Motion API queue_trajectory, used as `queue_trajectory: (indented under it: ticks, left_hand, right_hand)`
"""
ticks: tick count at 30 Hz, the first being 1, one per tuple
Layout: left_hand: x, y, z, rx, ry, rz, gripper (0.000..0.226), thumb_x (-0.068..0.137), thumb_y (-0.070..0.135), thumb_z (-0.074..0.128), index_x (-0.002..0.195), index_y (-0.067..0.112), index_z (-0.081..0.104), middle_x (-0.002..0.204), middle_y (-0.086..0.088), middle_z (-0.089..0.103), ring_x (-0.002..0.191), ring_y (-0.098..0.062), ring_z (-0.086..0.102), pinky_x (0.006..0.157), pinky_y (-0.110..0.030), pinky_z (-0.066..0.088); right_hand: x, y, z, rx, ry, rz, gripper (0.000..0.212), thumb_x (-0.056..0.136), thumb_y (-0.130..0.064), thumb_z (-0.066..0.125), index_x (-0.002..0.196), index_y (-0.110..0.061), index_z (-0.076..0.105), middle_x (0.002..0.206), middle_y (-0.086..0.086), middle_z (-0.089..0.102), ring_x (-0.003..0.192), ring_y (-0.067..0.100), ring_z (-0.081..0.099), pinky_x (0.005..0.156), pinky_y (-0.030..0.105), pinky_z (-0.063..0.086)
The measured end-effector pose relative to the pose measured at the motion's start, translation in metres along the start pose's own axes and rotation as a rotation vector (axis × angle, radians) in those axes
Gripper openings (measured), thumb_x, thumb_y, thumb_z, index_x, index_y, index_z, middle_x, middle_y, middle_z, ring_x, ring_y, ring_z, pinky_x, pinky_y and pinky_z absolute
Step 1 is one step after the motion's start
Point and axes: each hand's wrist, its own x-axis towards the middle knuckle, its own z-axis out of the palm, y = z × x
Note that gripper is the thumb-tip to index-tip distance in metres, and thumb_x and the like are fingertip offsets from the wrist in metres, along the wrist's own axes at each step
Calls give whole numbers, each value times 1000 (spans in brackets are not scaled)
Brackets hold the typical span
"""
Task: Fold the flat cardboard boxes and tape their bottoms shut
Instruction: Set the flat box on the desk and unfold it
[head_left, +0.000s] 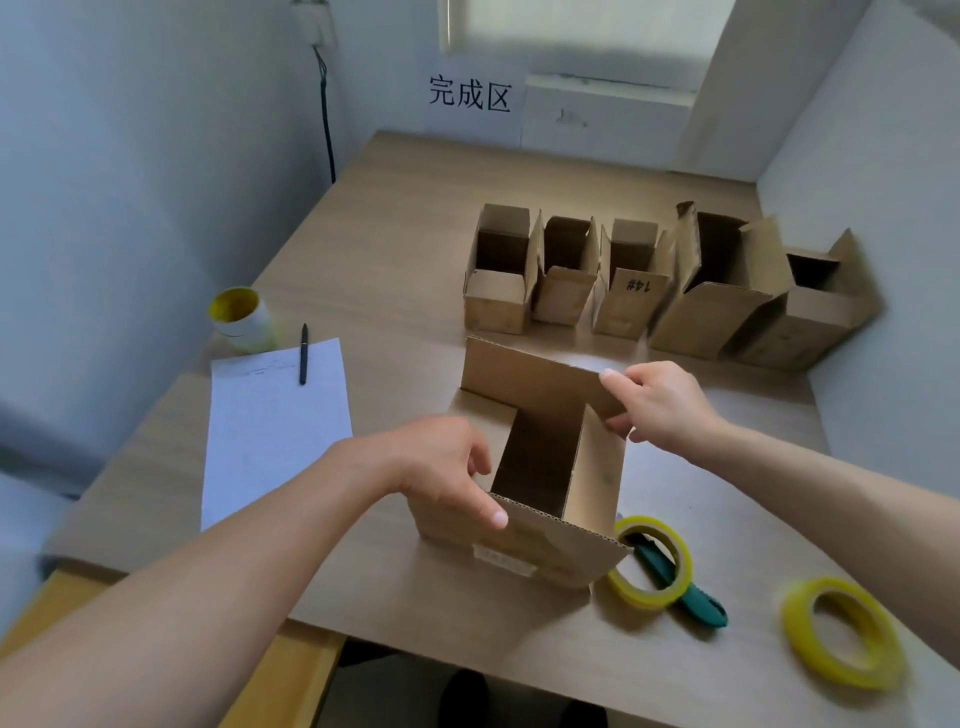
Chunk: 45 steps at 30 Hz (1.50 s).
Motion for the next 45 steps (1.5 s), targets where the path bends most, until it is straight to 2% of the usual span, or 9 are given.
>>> queue_trajectory:
  ticks: [6, 10, 17, 24, 33, 37, 40, 42, 45]
  left_hand:
    - [2, -6, 1, 33, 127, -20, 62, 60, 65, 83, 102, 24, 64, 92, 12, 62, 88, -11, 60, 72, -28, 52]
    - [6, -9, 2, 34, 131, -16, 61, 59, 68, 81, 98, 26, 62, 95, 9, 63, 90, -13, 60, 74, -30, 54]
    - [6, -10, -2, 29, 144, -3, 60, 61, 70, 78, 98, 25, 63, 90, 12, 61, 85, -8, 59, 71, -27, 52]
    - [10, -11, 2, 142, 314, -81, 67, 52, 83, 72, 79, 23, 55, 75, 7, 60, 71, -11, 54, 56, -28, 40]
    - [5, -19, 10, 93, 464, -67, 63, 56, 82, 70, 71, 25, 47, 72, 8, 55, 67, -11, 49, 55, -27, 35]
    - [16, -42, 36, -7, 724, -233, 75, 54, 76, 76, 100, 25, 46, 103, 10, 47, 96, -14, 50, 73, -31, 47]
    - [24, -54, 54, -304, 786, -295, 116, 55, 63, 85, 145, 23, 23, 139, 2, 34, 128, -19, 41, 99, -35, 42]
    - [27, -58, 58, -442, 807, -240, 124, 60, 54, 88, 154, 25, 13, 147, -1, 32, 130, -14, 40, 102, -30, 37]
    - [32, -64, 59, -395, 801, -66, 88, 73, 51, 80, 147, 24, 40, 142, 4, 41, 119, 2, 38, 99, -20, 33]
  right_hand:
    - [8, -1, -9, -77, -18, 48, 38, 101, -42, 49, 101, -12, 73, 96, 3, 73, 67, 14, 73, 70, 45, 62]
    - [10, -9, -14, -229, -159, 10, 27, 84, -33, 76, 96, -14, 61, 97, 2, 67, 83, 14, 67, 75, 38, 62]
    - [1, 0, 2, -748, -51, -217, 70, 66, -48, 86, 118, -27, 44, 103, -5, 55, 91, 17, 54, 73, 37, 57]
    - [2, 5, 4, -667, -26, -226, 49, 74, -49, 81, 98, -22, 48, 91, -2, 61, 79, 19, 56, 68, 41, 57]
    - [-3, -5, 21, -720, 49, -215, 60, 70, -57, 79, 97, -24, 38, 92, -3, 49, 78, 23, 55, 65, 37, 53]
    - [-6, 0, 18, -657, -129, -319, 45, 85, -66, 56, 102, -25, 56, 93, -4, 62, 81, 21, 58, 69, 38, 51]
    - [-19, 4, 16, -541, -276, -367, 65, 92, -73, 26, 103, -27, 70, 108, -5, 64, 93, 20, 60, 80, 34, 48]
    - [-27, 14, 24, -550, -297, -354, 42, 99, -54, 44, 121, -29, 69, 144, -1, 51, 121, 19, 54, 100, 28, 41]
    - [-37, 32, 38, -456, -241, -322, 43, 95, -33, 63, 138, -29, 58, 159, -5, 29, 135, 17, 44, 108, 22, 32]
